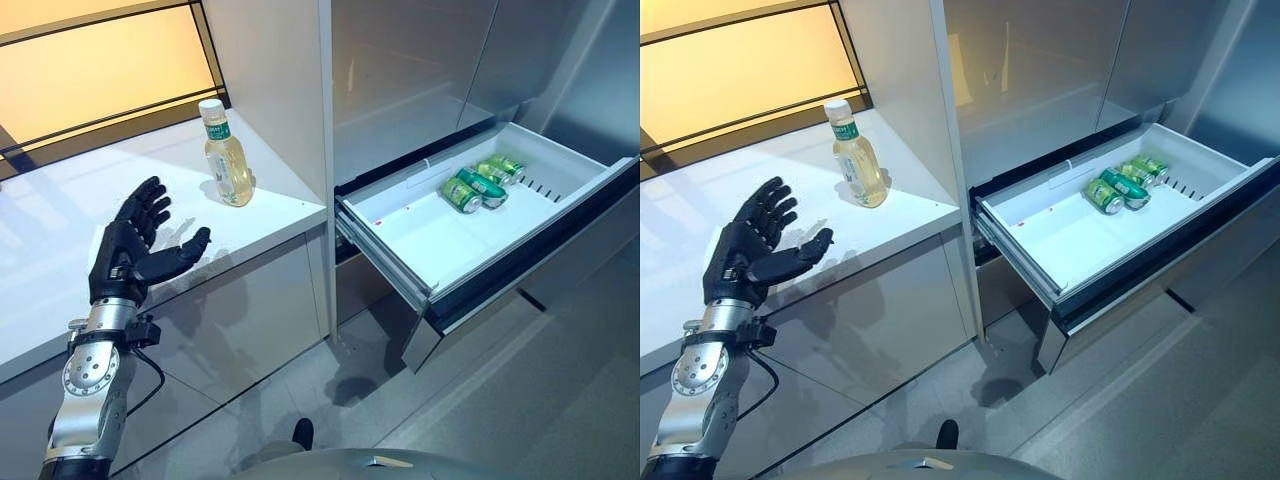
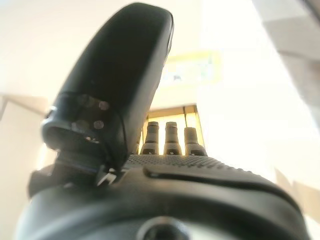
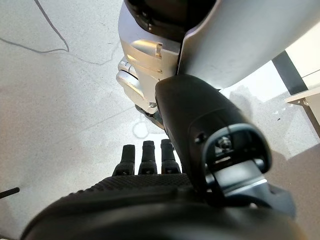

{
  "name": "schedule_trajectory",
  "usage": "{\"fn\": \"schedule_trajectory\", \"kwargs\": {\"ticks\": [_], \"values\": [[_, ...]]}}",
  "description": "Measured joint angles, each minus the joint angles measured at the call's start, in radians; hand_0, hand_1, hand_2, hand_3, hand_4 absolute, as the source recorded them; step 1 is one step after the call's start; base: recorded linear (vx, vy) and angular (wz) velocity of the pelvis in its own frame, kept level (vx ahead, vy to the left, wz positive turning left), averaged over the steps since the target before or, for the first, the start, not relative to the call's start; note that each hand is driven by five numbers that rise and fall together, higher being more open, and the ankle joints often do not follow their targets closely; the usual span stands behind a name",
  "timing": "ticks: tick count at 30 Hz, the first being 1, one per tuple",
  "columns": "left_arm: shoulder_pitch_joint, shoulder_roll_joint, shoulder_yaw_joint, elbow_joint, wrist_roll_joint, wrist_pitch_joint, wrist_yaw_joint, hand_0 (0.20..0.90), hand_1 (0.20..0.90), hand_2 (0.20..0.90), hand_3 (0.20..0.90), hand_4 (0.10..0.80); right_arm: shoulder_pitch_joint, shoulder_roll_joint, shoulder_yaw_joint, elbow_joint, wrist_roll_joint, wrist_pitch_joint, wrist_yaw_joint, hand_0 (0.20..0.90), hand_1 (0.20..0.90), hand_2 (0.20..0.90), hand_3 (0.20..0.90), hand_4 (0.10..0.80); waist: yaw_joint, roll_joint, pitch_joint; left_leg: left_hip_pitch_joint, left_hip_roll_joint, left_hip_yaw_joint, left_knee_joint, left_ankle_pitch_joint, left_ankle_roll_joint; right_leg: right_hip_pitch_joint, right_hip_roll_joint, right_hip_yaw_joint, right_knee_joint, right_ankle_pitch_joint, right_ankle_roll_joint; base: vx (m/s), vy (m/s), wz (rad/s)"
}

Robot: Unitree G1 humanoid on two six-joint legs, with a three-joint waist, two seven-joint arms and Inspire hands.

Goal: Put drinks into fridge and close the fridge

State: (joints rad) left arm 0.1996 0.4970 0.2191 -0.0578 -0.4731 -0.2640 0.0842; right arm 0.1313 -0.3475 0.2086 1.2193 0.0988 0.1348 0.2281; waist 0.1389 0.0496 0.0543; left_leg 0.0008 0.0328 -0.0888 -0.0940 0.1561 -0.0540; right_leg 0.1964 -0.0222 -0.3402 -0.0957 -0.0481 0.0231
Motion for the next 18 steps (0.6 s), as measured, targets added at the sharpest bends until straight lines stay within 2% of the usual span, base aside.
{"fn": "schedule_trajectory", "kwargs": {"ticks": [3, 9, 15, 18], "values": [[-0.001, -0.017, 0.019, 0.0, 0.0, 0.0, 0.04, 0.9, 0.9, 0.9, 0.9, 0.8, -0.003, 0.004, 0.0, -0.001, 0.0, 0.013, 0.0, 0.9, 0.9, 0.9, 0.9, 0.8, 0.0, -0.005, -0.001, 0.0, 0.0, -0.001, 0.0, 0.001, 0.0, 0.0, 0.0, 0.0, 0.0, 0.0, 0.0, 0.0, 0.0, 0.0], [-0.01, -0.017, 0.019, 0.0, 0.0, 0.0, 0.039, 0.9, 0.9, 0.9, 0.9, 0.8, -0.003, 0.01, 0.0, -0.002, 0.0, 0.017, 0.0, 0.9, 0.9, 0.9, 0.9, 0.8, -0.005, -0.014, -0.005, 0.0, 0.0, 0.0, 0.0, 0.001, 0.0, 0.0, -0.001, 0.0, 0.0, 0.0, 0.0, 0.005, -0.001, 0.0], [-0.069, -0.015, 0.016, -0.007, 0.0, 0.001, 0.038, 0.9, 0.9, 0.9, 0.9, 0.8, -0.007, 0.01, 0.0, -0.003, 0.0, 0.016, 0.0, 0.9, 0.9, 0.9, 0.9, 0.8, -0.021, -0.016, -0.006, 0.001, 0.0, 0.003, 0.0, 0.001, 0.0, -0.002, -0.002, 0.004, 0.0, 0.0, 0.001, 0.011, 0.003, -0.01], [-0.098, -0.012, 0.012, -0.007, 0.0, 0.028, 0.039, 0.9, 0.9, 0.9, 0.9, 0.8, -0.011, 0.011, 0.001, -0.004, -0.001, 0.015, 0.0, 0.9, 0.9, 0.9, 0.9, 0.8, -0.032, -0.017, -0.005, 0.001, 0.0, 0.006, 0.0, 0.002, -0.001, -0.004, -0.003, 0.007, 0.0, 0.0, 0.0, 0.032, 0.004, -0.04]]}}
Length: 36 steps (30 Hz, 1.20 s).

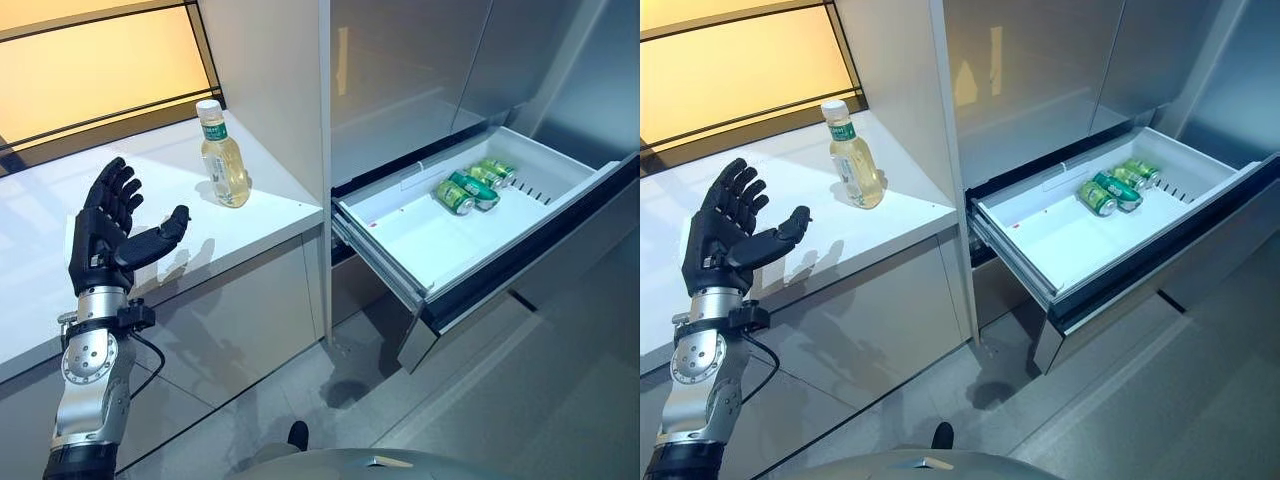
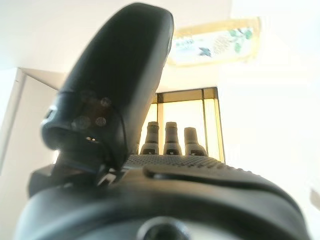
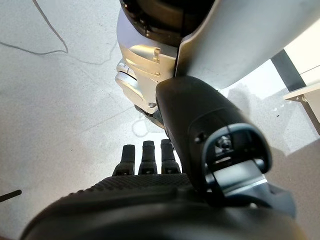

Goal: Put drinks into fridge and close the fridge

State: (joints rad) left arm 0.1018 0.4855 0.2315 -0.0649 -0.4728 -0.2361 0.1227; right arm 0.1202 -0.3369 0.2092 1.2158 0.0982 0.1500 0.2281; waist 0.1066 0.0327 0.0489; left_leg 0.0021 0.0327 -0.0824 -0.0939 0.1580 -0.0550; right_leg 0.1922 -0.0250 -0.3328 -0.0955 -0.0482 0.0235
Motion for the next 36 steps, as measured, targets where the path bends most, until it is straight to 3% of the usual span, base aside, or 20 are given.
{"fn": "schedule_trajectory", "kwargs": {"ticks": [9, 22, 36], "values": [[-0.08, 0.007, -0.007, 0.0, 0.0, 0.106, 0.009, 0.9, 0.9, 0.9, 0.9, 0.8, -0.011, 0.002, 0.0, -0.001, -0.001, -0.003, 0.0, 0.9, 0.9, 0.9, 0.9, 0.8, -0.028, -0.003, 0.002, 0.003, 0.002, 0.016, 0.0, 0.0, 0.0, -0.008, 0.0, 0.018, -0.001, 0.001, 0.0, 0.021, 0.0, -0.05], [-0.088, 0.028, -0.042, 0.0, -0.008, 0.234, 0.029, 0.9, 0.9, 0.9, 0.9, 0.8, -0.015, 0.006, 0.001, -0.001, -0.001, -0.001, 0.0, 0.9, 0.9, 0.9, 0.9, 0.8, -0.032, -0.01, 0.007, 0.006, 0.003, 0.021, 0.0, -0.001, -0.001, -0.008, -0.001, 0.022, -0.001, 0.001, 0.0, 0.006, -0.001, -0.01], [-0.157, 0.04, -0.043, 0.0, -0.039, 0.26, 0.096, 0.9, 0.9, 0.9, 0.9, 0.8, -0.02, 0.006, 0.003, -0.001, -0.001, 0.001, 0.0, 0.9, 0.9, 0.9, 0.9, 0.8, -0.034, -0.012, 0.028, 0.026, 0.003, 0.034, 0.0, -0.007, 0.001, 0.006, -0.003, 0.035, -0.001, 0.0, 0.0, 0.013, 0.001, -0.02]]}}
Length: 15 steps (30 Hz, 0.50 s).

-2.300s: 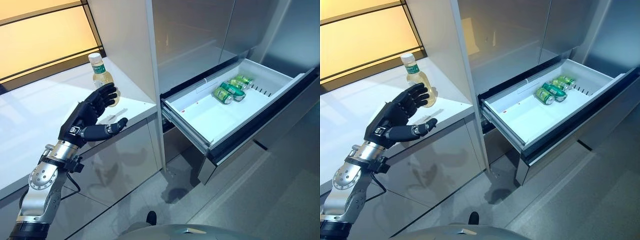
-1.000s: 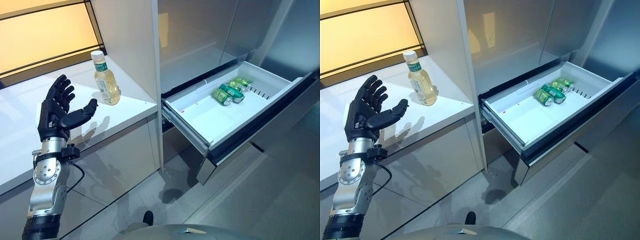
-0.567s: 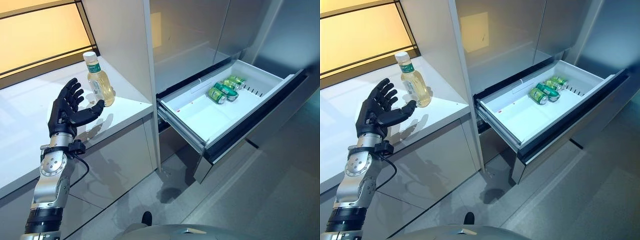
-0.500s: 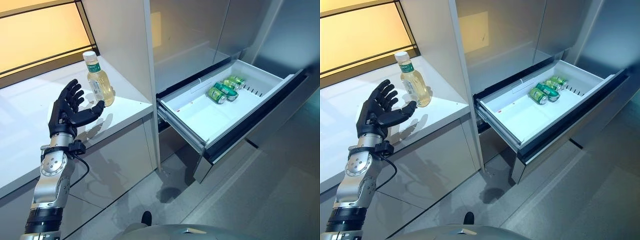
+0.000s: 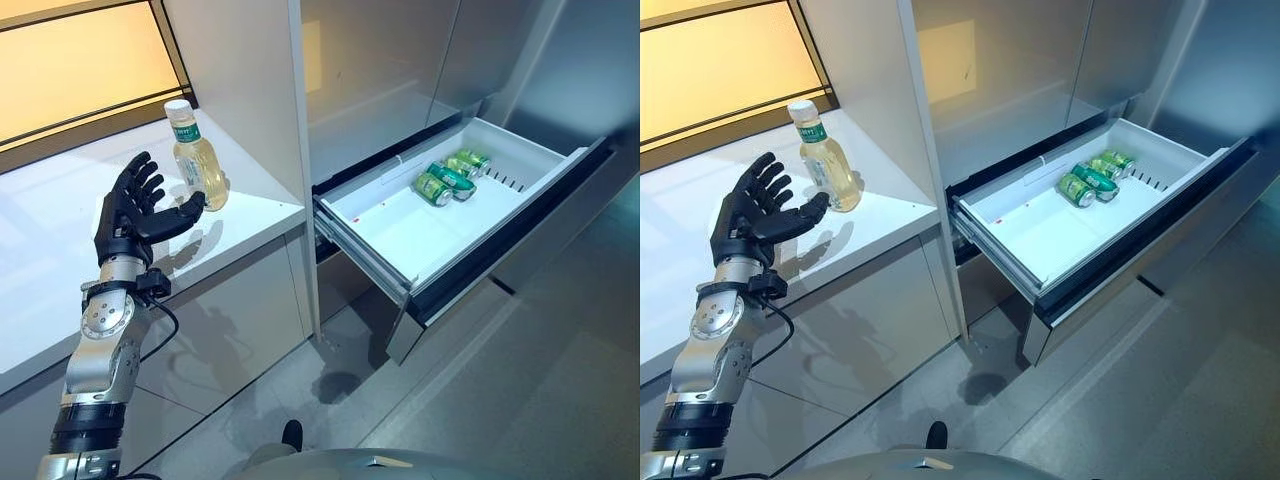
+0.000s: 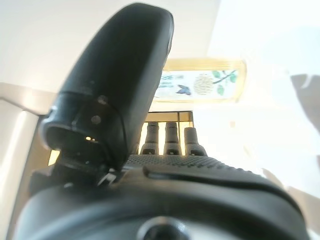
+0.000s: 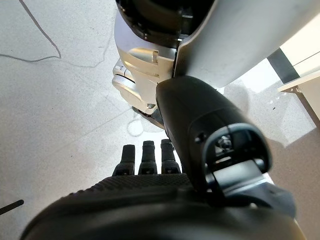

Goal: Put drinks into fridge and close the fridge

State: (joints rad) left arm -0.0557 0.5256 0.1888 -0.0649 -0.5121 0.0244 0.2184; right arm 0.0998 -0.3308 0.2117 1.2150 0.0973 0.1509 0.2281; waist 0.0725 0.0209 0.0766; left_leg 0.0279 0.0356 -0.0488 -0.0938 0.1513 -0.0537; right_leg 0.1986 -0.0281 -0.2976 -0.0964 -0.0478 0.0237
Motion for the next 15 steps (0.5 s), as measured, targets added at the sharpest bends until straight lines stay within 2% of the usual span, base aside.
{"fn": "schedule_trajectory", "kwargs": {"ticks": [15], "values": [[-0.043, 0.041, -0.001, 0.002, -0.01, 0.027, -0.007, 0.9, 0.9, 0.9, 0.9, 0.8, -0.013, 0.0, 0.002, 0.0, -0.001, 0.001, 0.0, 0.9, 0.9, 0.9, 0.9, 0.8, -0.028, 0.002, -0.009, 0.013, 0.002, 0.019, 0.0, -0.004, 0.001, 0.004, -0.001, 0.02, 0.0, 0.003, -0.005, 0.02, -0.002, -0.03]]}}
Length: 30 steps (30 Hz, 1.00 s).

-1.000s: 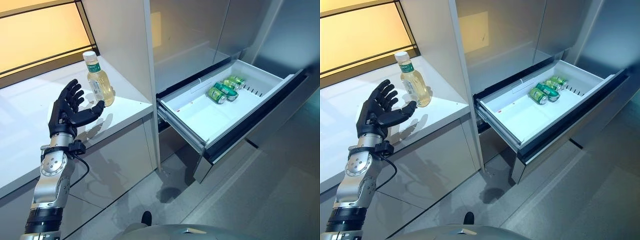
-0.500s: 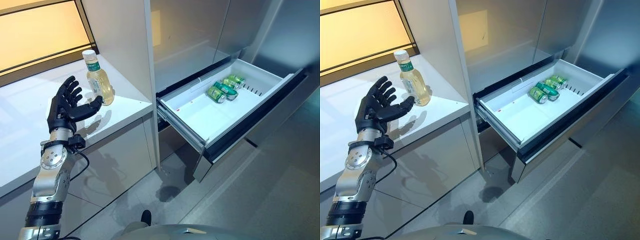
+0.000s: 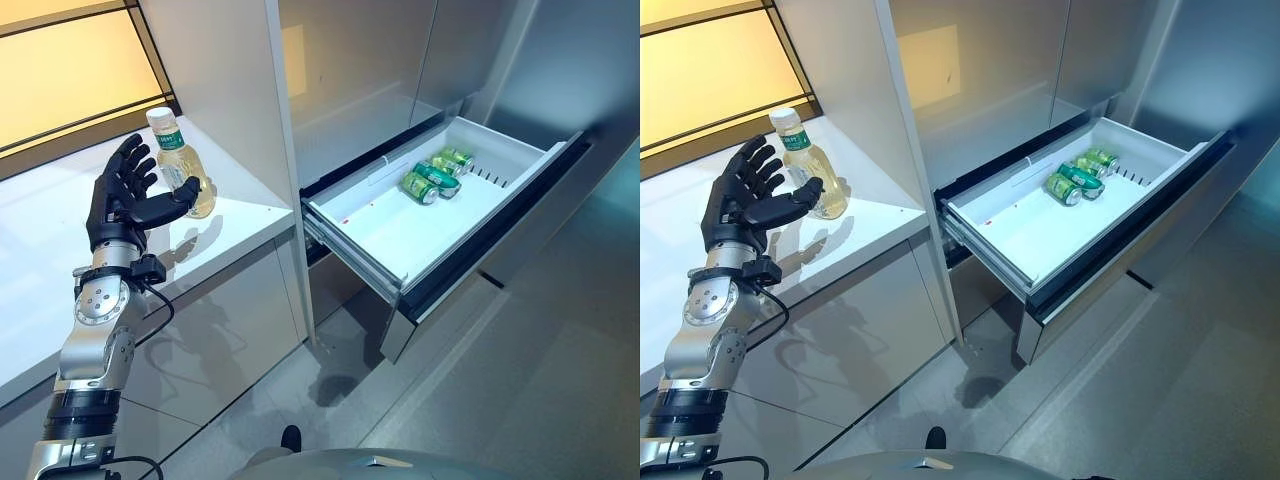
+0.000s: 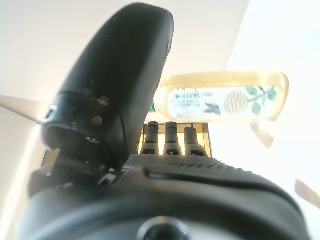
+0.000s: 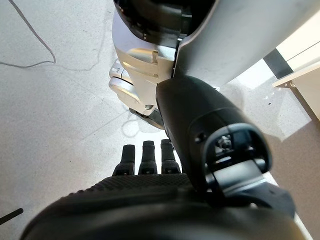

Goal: Put drinks into fridge and close the fridge

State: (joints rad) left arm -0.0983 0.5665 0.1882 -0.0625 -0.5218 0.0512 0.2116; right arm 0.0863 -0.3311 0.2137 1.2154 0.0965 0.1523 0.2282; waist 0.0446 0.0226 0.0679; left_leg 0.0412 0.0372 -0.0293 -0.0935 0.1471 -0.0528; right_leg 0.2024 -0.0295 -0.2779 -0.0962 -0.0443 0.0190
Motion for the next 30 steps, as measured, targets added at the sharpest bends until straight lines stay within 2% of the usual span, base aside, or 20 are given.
{"fn": "schedule_trajectory", "kwargs": {"ticks": [13, 23, 30], "values": [[-0.001, 0.003, 0.0, 0.075, -0.109, 0.042, -0.023, 0.9, 0.9, 0.9, 0.9, 0.8, 0.008, -0.002, 0.0, 0.002, -0.001, 0.006, 0.0, 0.9, 0.9, 0.9, 0.9, 0.8, -0.006, 0.004, -0.031, 0.003, 0.001, 0.008, 0.0, -0.002, 0.001, -0.002, -0.001, 0.01, 0.0, 0.001, -0.001, 0.002, 0.0, 0.0], [-0.029, 0.004, -0.019, 0.169, -0.112, 0.071, -0.022, 0.9, 0.9, 0.9, 0.9, 0.8, 0.003, -0.001, 0.001, 0.002, -0.001, 0.007, 0.0, 0.9, 0.9, 0.9, 0.9, 0.8, -0.019, 0.003, -0.031, 0.006, 0.001, 0.015, 0.0, -0.004, 0.001, -0.003, -0.001, 0.019, 0.0, 0.001, -0.001, 0.005, 0.002, -0.02], [-0.07, 0.049, -0.038, 0.219, -0.107, 0.083, -0.024, 0.9, 0.9, 0.9, 0.9, 0.8, 0.001, -0.001, 0.002, 0.002, -0.001, 0.007, 0.001, 0.9, 0.9, 0.9, 0.9, 0.8, -0.021, 0.003, -0.031, 0.007, 0.003, 0.018, 0.0, -0.004, 0.0, -0.003, -0.001, 0.022, 0.0, 0.001, -0.002, 0.0, 0.0, 0.0]]}}
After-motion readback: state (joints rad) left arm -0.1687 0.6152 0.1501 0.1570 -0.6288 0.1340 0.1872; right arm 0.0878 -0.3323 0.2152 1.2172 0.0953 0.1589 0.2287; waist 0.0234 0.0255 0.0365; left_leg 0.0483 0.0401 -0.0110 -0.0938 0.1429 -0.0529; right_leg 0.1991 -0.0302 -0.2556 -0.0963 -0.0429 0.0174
